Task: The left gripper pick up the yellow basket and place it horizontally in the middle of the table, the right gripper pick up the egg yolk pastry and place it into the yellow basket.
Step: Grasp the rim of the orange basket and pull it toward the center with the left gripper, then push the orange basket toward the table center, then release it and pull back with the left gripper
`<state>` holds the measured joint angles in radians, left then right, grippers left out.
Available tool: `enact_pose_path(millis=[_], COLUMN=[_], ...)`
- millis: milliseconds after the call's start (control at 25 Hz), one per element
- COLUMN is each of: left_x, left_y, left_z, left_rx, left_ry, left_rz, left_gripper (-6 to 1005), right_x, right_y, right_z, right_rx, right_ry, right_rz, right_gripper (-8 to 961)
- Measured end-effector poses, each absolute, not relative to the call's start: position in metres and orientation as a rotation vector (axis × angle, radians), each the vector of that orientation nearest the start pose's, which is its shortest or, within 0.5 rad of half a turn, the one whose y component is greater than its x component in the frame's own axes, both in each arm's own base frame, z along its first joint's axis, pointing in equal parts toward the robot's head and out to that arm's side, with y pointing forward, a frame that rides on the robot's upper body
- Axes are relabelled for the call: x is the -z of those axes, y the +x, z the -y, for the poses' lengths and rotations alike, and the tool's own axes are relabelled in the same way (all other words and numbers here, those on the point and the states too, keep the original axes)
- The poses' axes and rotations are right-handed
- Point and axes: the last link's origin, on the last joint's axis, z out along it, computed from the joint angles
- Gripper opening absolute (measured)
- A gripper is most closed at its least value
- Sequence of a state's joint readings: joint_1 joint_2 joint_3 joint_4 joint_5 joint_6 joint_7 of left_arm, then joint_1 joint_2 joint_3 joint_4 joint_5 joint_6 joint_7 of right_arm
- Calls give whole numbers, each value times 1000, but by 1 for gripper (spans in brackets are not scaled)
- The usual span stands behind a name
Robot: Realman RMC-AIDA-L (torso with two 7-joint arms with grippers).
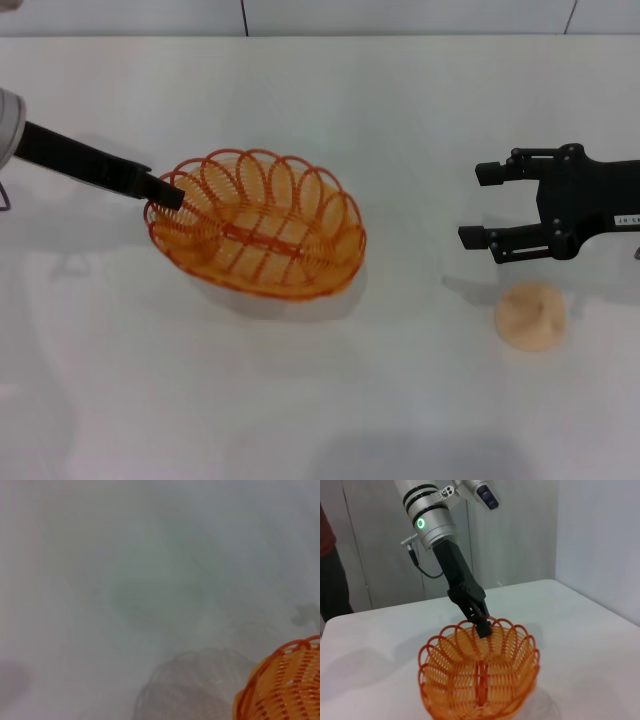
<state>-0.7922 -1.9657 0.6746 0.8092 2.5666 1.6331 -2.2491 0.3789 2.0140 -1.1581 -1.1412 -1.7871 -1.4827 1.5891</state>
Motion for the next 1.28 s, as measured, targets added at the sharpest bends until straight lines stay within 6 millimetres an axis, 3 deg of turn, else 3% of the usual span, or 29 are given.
enact_pose_path(millis=[400,840,1280], left_x=[-49,-31,-3], left_y=[-238,-227,-222], left_z=[-393,-401,-396], left_rx=[-147,-126,-79], left_ry=[-2415,-2359,-2367], left_rz=[1602,1625,1673], left_gripper=[77,77,76], right_x=[-32,-32,-34], right_y=[209,209,208], right_z=[-332,-332,-331], right_rx=[-506,-505,-522], right_ry=[-2811,-2810,-2808], right_rz=[-277,-271,-257], right_gripper=[800,799,799])
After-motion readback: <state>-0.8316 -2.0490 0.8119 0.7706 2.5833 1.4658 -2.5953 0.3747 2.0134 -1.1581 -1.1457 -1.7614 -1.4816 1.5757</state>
